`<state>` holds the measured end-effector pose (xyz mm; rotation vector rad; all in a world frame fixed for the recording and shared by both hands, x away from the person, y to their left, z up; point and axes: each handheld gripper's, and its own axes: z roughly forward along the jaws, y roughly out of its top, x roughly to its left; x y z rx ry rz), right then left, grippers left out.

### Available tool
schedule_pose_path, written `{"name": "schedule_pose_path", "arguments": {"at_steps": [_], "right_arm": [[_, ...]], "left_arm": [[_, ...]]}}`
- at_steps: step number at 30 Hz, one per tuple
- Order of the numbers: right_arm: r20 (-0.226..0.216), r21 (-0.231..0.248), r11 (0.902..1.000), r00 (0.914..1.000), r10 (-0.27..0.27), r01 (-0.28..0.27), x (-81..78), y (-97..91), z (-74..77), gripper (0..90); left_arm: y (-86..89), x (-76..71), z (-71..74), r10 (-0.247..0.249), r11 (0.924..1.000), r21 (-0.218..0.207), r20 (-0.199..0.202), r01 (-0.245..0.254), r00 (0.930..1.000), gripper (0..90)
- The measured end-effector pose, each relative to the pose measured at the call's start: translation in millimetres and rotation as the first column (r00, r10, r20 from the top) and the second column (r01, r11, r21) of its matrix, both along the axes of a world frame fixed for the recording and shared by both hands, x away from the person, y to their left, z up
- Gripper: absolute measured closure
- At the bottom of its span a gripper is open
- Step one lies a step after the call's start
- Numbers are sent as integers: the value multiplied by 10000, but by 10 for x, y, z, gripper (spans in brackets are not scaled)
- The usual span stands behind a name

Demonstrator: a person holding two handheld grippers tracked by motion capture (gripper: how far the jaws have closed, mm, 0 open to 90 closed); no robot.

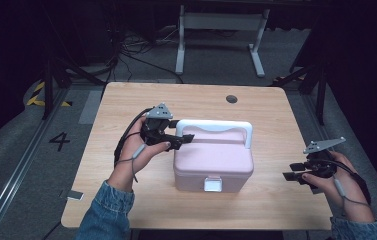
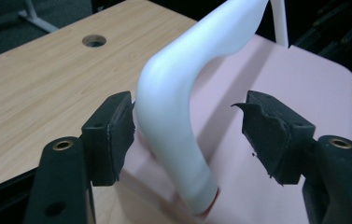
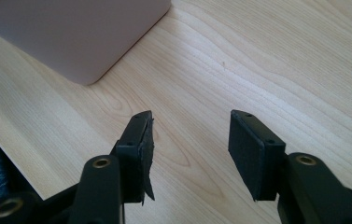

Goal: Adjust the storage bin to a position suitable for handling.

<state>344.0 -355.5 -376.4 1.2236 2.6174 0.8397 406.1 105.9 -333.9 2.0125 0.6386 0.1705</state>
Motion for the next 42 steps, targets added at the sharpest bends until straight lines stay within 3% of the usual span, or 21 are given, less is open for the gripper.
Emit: {"name": "schedule_pose_path", "arguments": {"at_steps": [2,6,12,17,30,42], "right_arm": [[37,-18,10000,10000,0,0,2,2,1,511],[43,-9,10000,10000,40,-40,3,10,-1,512],[109,-44,9999,9999,91,-91,4,17,1,512],[122,-33,9999,9999,112,-112,2,23,2,512],[273,41,10000,9996,49,-50,-21,17,46,513],[632,340,9994,9980,92,-114,-42,70,101,543]], "left_arm": [[-28,1,-4,-58,10000,-33,97,58,9999,396],[-37,-1,2,207,9993,315,487,-223,9986,483],[8,-46,58,388,9991,118,631,-396,9973,669],[-4,-83,84,406,9985,324,822,-434,9958,678],[-16,-132,212,462,9984,258,1445,-504,9884,682],[-5,-7,319,357,9990,232,1184,-387,9923,685]]}}
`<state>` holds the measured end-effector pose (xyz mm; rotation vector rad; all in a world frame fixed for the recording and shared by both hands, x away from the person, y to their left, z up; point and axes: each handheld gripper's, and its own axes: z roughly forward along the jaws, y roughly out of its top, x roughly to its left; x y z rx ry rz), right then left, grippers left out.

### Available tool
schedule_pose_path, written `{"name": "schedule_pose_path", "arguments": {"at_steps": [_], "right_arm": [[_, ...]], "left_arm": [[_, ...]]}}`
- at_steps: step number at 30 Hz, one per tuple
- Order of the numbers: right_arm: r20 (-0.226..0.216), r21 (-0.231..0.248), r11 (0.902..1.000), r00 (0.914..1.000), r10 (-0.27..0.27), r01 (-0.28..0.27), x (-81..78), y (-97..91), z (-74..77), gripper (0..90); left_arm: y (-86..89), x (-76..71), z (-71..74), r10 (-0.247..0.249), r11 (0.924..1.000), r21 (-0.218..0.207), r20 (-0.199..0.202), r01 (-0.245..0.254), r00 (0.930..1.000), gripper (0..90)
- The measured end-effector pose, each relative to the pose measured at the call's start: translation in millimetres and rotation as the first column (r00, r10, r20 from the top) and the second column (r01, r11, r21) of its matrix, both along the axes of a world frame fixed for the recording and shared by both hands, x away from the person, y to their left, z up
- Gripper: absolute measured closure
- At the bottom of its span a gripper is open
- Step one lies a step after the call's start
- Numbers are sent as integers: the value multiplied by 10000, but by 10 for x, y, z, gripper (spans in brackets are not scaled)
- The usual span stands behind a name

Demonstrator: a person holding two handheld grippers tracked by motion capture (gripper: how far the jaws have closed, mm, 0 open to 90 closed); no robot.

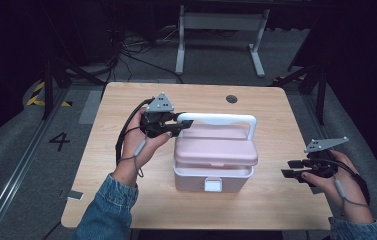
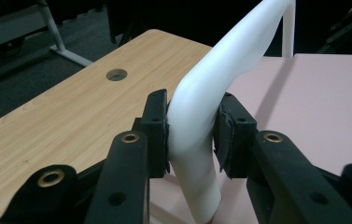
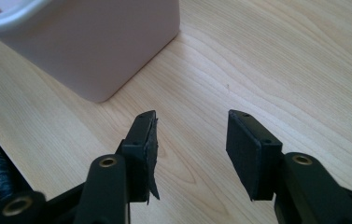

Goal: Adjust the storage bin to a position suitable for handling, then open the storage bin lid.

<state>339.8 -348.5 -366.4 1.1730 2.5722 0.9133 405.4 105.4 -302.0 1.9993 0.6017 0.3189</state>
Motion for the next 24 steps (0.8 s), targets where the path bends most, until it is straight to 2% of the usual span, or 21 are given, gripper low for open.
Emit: {"name": "schedule_pose_path", "arguments": {"at_steps": [9,14,18,20,23,24], "right_arm": [[234,850,9962,9996,183,-202,-38,90,72,599],[534,1025,9942,9982,264,-318,-45,125,115,624],[932,1400,9888,9949,385,-514,-48,188,170,666],[1199,1535,9860,9917,470,-653,-46,226,197,701],[1362,1743,9816,9892,547,-783,-43,263,216,734],[1635,2014,9739,9839,719,-1047,-38,320,235,781]], "left_arm": [[-14,58,60,90,9998,170,-50,-89,9999,686],[-16,92,68,148,9998,123,-70,-147,9999,686],[-25,134,87,282,9994,187,76,-284,9996,685],[-27,152,93,327,9993,177,71,-328,9994,684],[-24,165,89,380,9992,80,-19,-380,9993,683],[-16,174,87,402,9992,86,-54,-402,9992,683]]}}
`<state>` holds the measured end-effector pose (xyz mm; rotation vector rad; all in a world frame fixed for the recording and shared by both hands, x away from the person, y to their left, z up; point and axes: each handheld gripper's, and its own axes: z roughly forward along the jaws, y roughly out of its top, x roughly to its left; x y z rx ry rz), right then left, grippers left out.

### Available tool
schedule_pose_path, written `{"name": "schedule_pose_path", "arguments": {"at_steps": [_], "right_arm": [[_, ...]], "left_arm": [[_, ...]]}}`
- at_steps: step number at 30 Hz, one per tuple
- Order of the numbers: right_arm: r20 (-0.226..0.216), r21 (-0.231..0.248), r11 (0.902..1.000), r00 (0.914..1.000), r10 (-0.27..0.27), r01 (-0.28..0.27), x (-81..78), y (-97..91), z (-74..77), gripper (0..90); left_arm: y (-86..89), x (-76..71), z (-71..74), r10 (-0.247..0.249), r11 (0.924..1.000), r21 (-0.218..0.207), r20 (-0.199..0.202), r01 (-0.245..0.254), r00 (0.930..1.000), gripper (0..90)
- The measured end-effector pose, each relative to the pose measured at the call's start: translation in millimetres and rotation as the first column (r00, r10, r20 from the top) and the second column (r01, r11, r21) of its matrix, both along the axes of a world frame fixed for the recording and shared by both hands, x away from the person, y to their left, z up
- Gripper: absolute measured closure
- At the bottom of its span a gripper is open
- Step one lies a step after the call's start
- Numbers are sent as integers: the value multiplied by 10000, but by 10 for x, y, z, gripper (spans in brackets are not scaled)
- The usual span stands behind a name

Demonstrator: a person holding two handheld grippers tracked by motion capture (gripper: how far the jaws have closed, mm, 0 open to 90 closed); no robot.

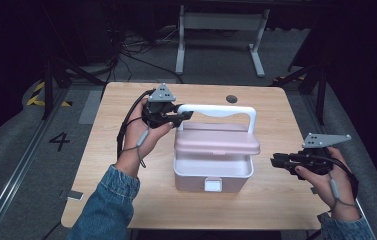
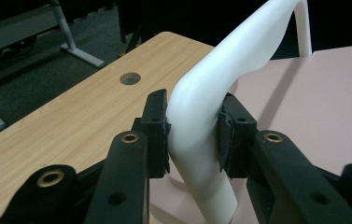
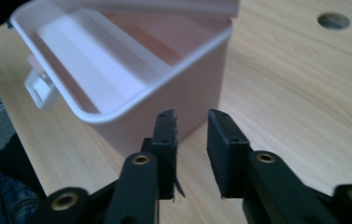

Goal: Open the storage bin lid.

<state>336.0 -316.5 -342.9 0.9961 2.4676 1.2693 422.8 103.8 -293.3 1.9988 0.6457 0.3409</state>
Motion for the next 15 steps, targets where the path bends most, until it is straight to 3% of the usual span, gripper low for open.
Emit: {"name": "schedule_pose_path", "arguments": {"at_steps": [5,10,15], "right_arm": [[568,456,9969,9965,618,-644,11,141,39,894],[1033,1096,9890,9908,876,-989,41,264,68,900],[1158,1168,9870,9885,969,-1105,79,382,41,900]], "left_arm": [[2,6,-1,66,10000,11,56,-66,10000,682],[-2,-5,-2,95,9999,68,109,-96,9999,682],[-2,31,-23,314,9993,-229,128,-311,9994,678]]}}
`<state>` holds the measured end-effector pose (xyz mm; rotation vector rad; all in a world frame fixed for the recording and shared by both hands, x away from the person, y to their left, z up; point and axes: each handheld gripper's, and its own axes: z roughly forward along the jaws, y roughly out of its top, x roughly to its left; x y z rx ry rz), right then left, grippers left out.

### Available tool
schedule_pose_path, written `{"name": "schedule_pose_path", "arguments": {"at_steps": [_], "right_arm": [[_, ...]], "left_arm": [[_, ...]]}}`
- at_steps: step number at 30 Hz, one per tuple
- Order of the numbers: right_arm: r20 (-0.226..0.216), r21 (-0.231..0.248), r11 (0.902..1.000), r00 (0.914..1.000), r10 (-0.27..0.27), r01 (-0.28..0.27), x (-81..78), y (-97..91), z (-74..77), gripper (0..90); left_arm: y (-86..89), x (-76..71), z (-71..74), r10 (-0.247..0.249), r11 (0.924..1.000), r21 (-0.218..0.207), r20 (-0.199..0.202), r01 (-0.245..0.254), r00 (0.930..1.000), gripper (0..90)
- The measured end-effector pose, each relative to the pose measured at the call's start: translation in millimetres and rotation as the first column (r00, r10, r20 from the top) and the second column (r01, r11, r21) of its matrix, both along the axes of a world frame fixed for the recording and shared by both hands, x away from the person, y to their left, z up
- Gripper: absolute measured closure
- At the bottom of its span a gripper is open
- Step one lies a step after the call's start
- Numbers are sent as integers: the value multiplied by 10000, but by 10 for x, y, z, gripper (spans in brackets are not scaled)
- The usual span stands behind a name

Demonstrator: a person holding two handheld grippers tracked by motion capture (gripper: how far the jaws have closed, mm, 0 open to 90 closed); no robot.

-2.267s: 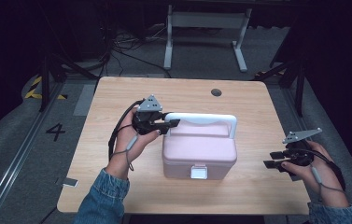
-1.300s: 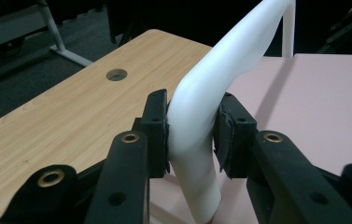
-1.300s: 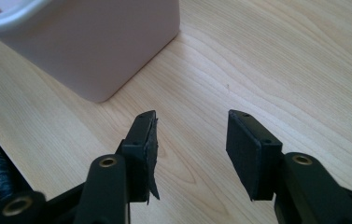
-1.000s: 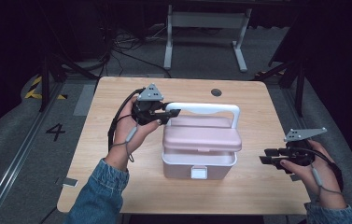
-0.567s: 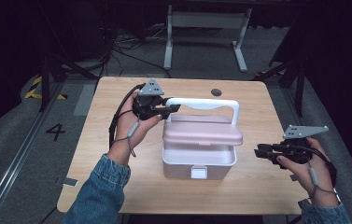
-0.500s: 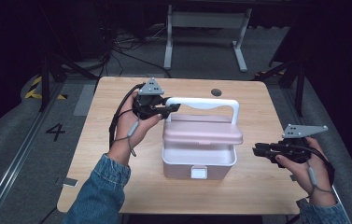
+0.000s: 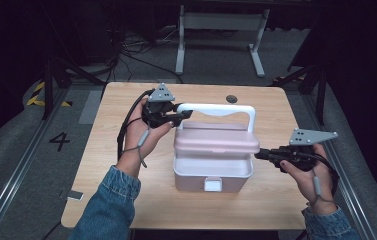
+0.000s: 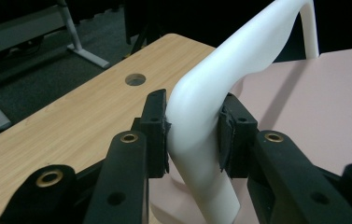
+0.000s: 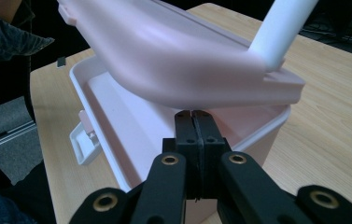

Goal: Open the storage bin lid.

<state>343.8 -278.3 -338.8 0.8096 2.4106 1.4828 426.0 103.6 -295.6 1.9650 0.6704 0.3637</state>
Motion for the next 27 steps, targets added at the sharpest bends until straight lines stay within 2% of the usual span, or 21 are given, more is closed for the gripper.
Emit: {"name": "schedule_pose_path", "arguments": {"at_steps": [2,6,12,15,17,24,27], "right_arm": [[24,149,9999,10000,3,-3,9,28,-7,900],[428,608,9982,9991,-40,14,12,82,3,900],[577,619,9981,9983,-109,73,61,130,-25,900],[582,655,9978,9982,-103,65,74,119,-10,900],[595,683,9976,9982,-103,62,82,114,-3,900],[644,691,9976,9979,-115,71,84,110,1,900],[677,724,9973,9976,-142,93,80,108,6,900]], "left_arm": [[3,20,-1,8,10000,-55,-6,-8,10000,677],[-3,29,-6,147,9997,-173,-25,-148,9999,675],[3,30,-11,144,9997,-220,-10,-144,9999,664],[19,-3,4,646,9965,-535,145,-637,9978,486],[42,-19,18,763,9958,-530,334,-744,9965,429],[146,-113,56,824,9955,-527,600,-792,9948,360],[189,-169,70,811,9962,-375,688,-786,9943,341]]}}
